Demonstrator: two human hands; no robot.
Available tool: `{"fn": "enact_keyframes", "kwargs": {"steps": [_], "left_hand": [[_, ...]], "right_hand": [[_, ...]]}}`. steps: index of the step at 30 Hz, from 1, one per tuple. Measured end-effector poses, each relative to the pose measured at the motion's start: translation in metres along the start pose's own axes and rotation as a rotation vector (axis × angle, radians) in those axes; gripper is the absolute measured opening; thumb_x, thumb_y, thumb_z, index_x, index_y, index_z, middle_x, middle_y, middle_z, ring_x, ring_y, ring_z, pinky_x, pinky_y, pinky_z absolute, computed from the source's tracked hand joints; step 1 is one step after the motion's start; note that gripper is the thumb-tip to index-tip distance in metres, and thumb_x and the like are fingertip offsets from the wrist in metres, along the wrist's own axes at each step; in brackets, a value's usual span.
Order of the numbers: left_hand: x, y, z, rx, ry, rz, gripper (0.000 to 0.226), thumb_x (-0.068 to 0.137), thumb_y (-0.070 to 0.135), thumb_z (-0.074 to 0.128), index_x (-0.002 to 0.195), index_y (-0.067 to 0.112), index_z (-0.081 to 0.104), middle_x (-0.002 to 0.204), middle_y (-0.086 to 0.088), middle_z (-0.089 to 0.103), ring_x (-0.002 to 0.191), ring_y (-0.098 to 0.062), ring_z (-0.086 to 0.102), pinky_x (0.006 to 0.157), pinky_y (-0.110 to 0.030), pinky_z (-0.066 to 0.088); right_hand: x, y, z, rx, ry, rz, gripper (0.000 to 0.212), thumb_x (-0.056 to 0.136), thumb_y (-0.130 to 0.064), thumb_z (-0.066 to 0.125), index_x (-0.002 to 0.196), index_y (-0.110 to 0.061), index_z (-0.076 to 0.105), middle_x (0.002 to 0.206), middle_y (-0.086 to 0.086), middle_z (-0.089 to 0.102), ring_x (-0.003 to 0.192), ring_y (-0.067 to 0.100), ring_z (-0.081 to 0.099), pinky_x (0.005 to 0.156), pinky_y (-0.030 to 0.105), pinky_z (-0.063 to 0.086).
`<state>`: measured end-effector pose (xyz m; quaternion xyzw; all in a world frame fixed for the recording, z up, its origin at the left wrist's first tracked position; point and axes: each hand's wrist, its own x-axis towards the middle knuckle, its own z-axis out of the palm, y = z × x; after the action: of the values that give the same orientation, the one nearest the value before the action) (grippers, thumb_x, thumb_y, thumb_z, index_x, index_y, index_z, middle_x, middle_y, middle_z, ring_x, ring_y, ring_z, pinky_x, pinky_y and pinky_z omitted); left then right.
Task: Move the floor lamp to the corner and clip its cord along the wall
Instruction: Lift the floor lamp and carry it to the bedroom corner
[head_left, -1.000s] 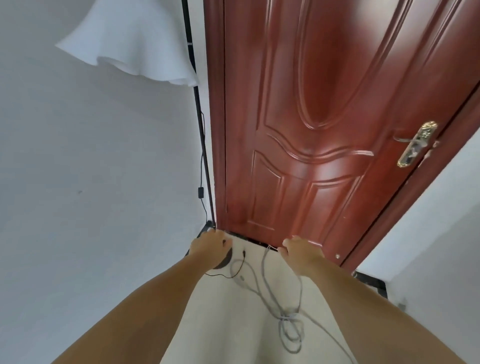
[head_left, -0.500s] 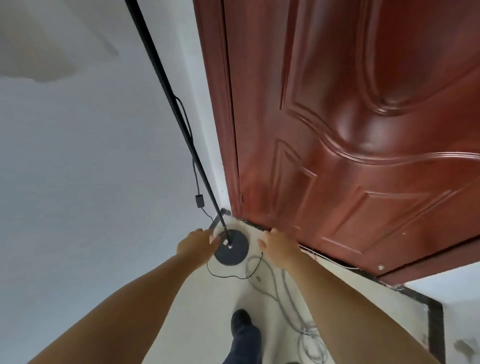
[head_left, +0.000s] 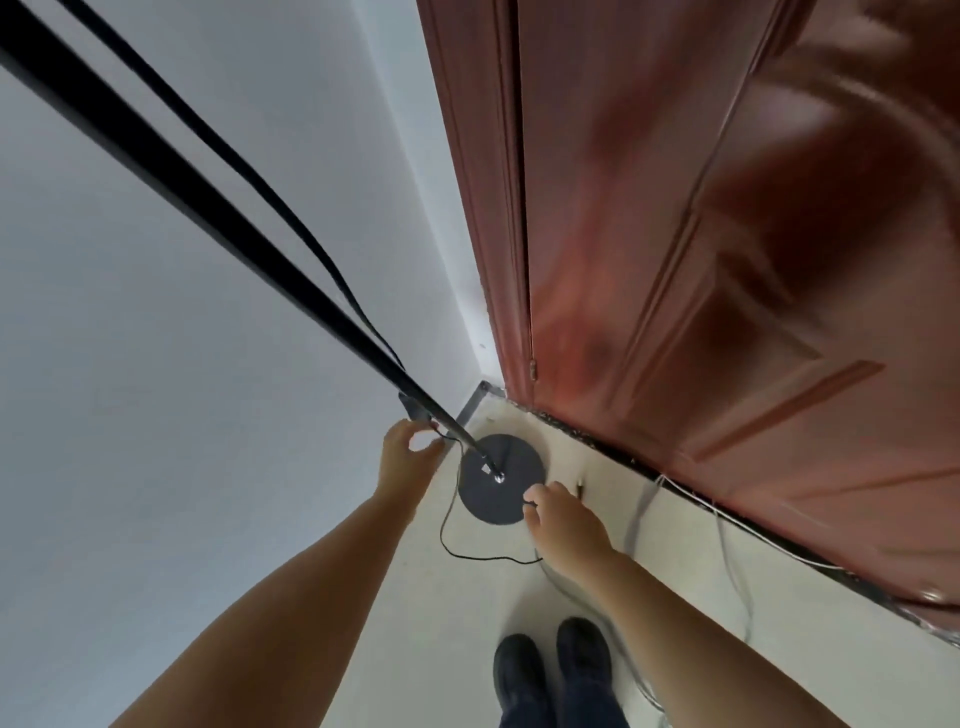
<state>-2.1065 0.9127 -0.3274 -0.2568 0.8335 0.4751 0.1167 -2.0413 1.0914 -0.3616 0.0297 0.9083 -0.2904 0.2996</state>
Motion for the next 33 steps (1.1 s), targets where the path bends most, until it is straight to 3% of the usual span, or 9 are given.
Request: {"fn": "enact_keyframes", "kwargs": {"steps": [7, 11, 14, 17, 20, 22, 25, 29, 33], "left_hand": [[-0.036, -0.014, 0.005, -0.341, -0.199, -0.364, 0.039, 0.095, 0.028, 0.035, 0.065, 0.01, 0.053, 0.077, -0.022, 0.074, 0.08, -0.035, 0.072, 0.085, -0.042, 0.057], [-0.052, 0.003, -0.009, -0.604, -0.05, -0.312, 0.046, 0.1, 0.035, 0.033, 0.063, 0.012, 0.047, 0.045, -0.014, 0.054, 0.046, -0.032, 0.059, 0.067, -0.045, 0.061], [-0.046, 0.023, -0.037, -0.673, 0.071, -0.114, 0.046, 0.101, 0.037, 0.03, 0.069, 0.013, 0.052, 0.036, 0.005, 0.033, 0.031, -0.013, 0.031, 0.043, -0.027, 0.044], [-0.038, 0.047, -0.059, -0.554, 0.116, 0.138, 0.031, 0.1, 0.017, 0.033, 0.094, 0.024, 0.063, 0.045, 0.011, 0.035, 0.039, -0.007, 0.031, 0.043, -0.022, 0.039], [-0.037, 0.061, -0.059, -0.377, 0.058, 0.264, 0.059, 0.086, -0.014, 0.033, 0.09, 0.038, 0.06, 0.069, 0.011, 0.05, 0.06, -0.004, 0.043, 0.06, -0.027, 0.038], [-0.039, 0.068, -0.056, -0.243, 0.01, 0.309, 0.066, 0.079, -0.021, 0.031, 0.104, 0.035, 0.055, 0.107, 0.005, 0.057, 0.091, 0.0, 0.051, 0.082, -0.021, 0.04], [-0.038, 0.074, -0.056, -0.254, -0.12, 0.337, 0.07, 0.074, -0.02, 0.032, 0.131, 0.018, 0.048, 0.137, 0.0, 0.051, 0.12, 0.008, 0.047, 0.103, -0.009, 0.032], [-0.035, 0.082, -0.051, -0.336, -0.253, 0.333, 0.026, 0.084, -0.002, 0.054, 0.089, 0.022, 0.065, 0.106, -0.004, 0.071, 0.103, -0.014, 0.064, 0.09, -0.019, 0.05], [-0.027, 0.09, -0.039, -0.369, -0.148, 0.226, 0.04, 0.086, 0.012, 0.064, 0.05, 0.021, 0.048, 0.046, 0.008, 0.048, 0.051, -0.01, 0.049, 0.064, -0.028, 0.046]], "right_hand": [[0.019, -0.029, 0.015, 0.323, -0.193, -0.102, 0.064, 0.085, -0.018, 0.057, 0.144, -0.026, 0.034, 0.142, 0.002, 0.043, 0.121, 0.019, 0.05, 0.088, 0.032, 0.049], [0.015, -0.024, 0.029, 0.225, -0.483, -0.069, 0.016, 0.076, -0.018, 0.048, 0.072, -0.02, 0.063, 0.066, 0.001, 0.054, 0.059, 0.016, 0.048, 0.059, 0.032, 0.035], [0.016, 0.024, 0.032, 0.012, -0.427, 0.134, 0.025, 0.088, -0.025, 0.049, 0.081, -0.01, 0.067, 0.086, 0.01, 0.069, 0.087, 0.028, 0.063, 0.067, 0.028, 0.04], [0.026, 0.069, 0.015, -0.107, -0.177, 0.383, 0.036, 0.099, -0.018, 0.037, 0.123, -0.001, 0.058, 0.127, 0.017, 0.062, 0.119, 0.029, 0.057, 0.092, 0.03, 0.045], [0.051, 0.05, -0.011, 0.165, 0.064, 0.429, 0.036, 0.101, -0.014, 0.033, 0.111, 0.007, 0.061, 0.118, 0.028, 0.064, 0.114, 0.038, 0.059, 0.091, 0.036, 0.045], [0.068, 0.018, -0.02, 0.434, 0.153, 0.279, 0.026, 0.096, -0.011, 0.041, 0.097, 0.004, 0.063, 0.105, 0.03, 0.067, 0.103, 0.04, 0.062, 0.082, 0.038, 0.046], [0.08, -0.035, -0.026, 0.482, 0.015, -0.066, 0.035, 0.097, -0.01, 0.041, 0.131, -0.008, 0.05, 0.106, 0.005, 0.061, 0.1, 0.021, 0.059, 0.078, 0.026, 0.04], [0.088, -0.077, -0.017, 0.363, -0.117, -0.293, 0.042, 0.098, -0.017, 0.043, 0.14, -0.014, 0.037, 0.122, 0.008, 0.058, 0.111, 0.023, 0.058, 0.088, 0.027, 0.044], [0.098, -0.086, -0.02, 0.212, -0.163, -0.265, 0.016, 0.096, -0.026, 0.049, 0.093, -0.011, 0.056, 0.092, 0.013, 0.064, 0.088, 0.026, 0.061, 0.08, 0.037, 0.047]]}}
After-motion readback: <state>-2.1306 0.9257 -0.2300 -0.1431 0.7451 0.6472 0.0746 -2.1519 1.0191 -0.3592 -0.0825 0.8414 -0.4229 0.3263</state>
